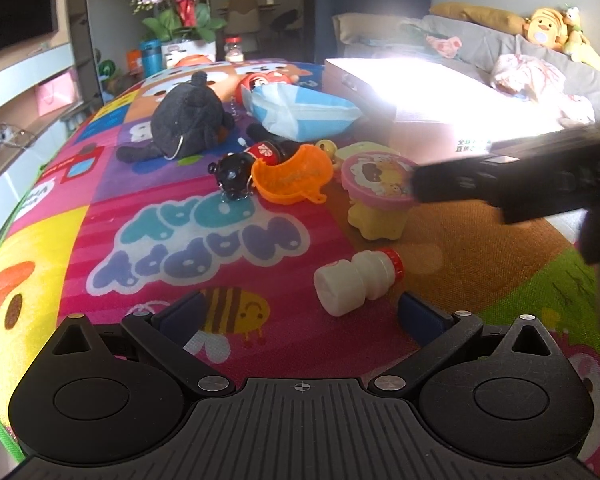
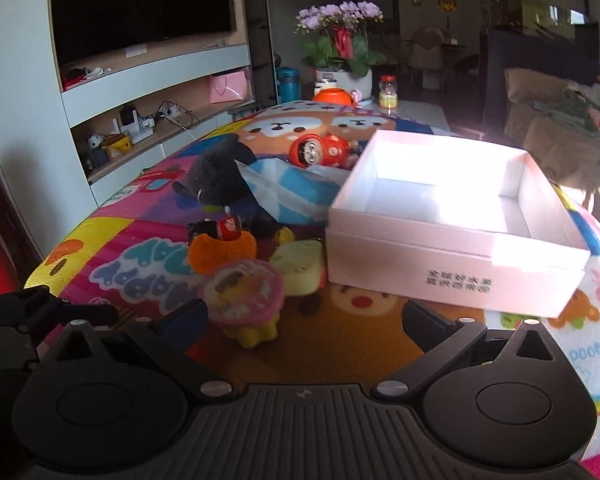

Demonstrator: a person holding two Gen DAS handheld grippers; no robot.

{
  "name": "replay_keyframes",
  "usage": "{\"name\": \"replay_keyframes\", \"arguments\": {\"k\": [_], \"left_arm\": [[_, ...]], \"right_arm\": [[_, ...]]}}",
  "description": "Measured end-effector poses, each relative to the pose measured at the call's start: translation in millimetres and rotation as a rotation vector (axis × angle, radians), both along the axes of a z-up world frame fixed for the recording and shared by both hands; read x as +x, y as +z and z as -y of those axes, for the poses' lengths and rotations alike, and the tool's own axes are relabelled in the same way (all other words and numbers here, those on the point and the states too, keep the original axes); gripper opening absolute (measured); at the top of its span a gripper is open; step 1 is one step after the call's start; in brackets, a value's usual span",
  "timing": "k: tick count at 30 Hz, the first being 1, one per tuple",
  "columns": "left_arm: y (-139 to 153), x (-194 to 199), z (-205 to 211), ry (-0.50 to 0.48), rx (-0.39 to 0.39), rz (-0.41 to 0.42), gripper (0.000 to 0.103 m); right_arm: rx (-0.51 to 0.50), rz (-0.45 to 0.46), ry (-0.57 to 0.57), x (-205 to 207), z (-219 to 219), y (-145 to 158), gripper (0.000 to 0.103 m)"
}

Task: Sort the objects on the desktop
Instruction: 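Grasp the pink round lidded toy with the right gripper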

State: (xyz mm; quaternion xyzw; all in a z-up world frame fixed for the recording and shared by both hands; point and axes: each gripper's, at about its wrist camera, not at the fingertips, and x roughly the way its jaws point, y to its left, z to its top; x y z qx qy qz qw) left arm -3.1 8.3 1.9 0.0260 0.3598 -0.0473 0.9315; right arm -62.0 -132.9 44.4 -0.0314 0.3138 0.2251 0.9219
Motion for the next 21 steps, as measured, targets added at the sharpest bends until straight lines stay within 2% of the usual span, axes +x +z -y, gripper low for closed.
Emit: {"name": "replay_keyframes", "arguments": {"k": [3, 5, 6, 7, 9, 11, 14, 17, 20, 21], "left_arm": [[0.3, 0.0, 0.0, 0.003, 0.003, 0.000, 0.103], [0.8, -0.3, 0.0, 0.004, 0.006, 0.002, 0.103], [0.9, -0.8, -0.1, 0.005, 0.006, 0.003, 0.103], [1.0, -1.3, -0.1, 0.005, 0.006, 0.005, 0.103], [1.3, -1.5, -0.2, 0.006, 0.008, 0.007, 0.103], [1.6, -1.5, 0.2, 0.007, 0.011, 0.007, 0.103], [5.0, -3.5, 7.5, 0.011, 0.051, 0.014, 0.103], [11.0, -7.4, 19.1, -0.057, 0.012, 0.015, 0.103], [14.5, -6.1, 29.3, -0.086, -0.025, 0.011, 0.102], [14.9, -4.7, 31.6, -0.079, -0.025, 0.013, 0.095]], "right_arm": [[-0.029, -0.005, 0.024, 10.9, -24.8, -4.7, 0.101], [-0.045, -0.020, 0.055, 14.9, -37.4, -9.3, 0.085], [-0.051, -0.033, 0.071, 16.6, -41.3, -11.0, 0.067], [-0.060, -0.047, 0.081, 15.8, -43.1, -13.4, 0.056], [-0.064, -0.028, 0.078, 9.7, -37.2, -12.3, 0.056], [-0.088, 0.033, 0.054, -3.6, -22.4, -8.3, 0.056], [-0.117, 0.092, 0.003, -21.8, 6.5, -4.3, 0.056], [-0.129, 0.090, -0.075, -30.9, 36.0, -7.2, 0.056], [-0.106, 0.045, -0.141, -31.7, 57.2, -14.2, 0.056], [-0.099, 0.036, -0.157, -32.0, 60.7, -16.9, 0.056]]}}
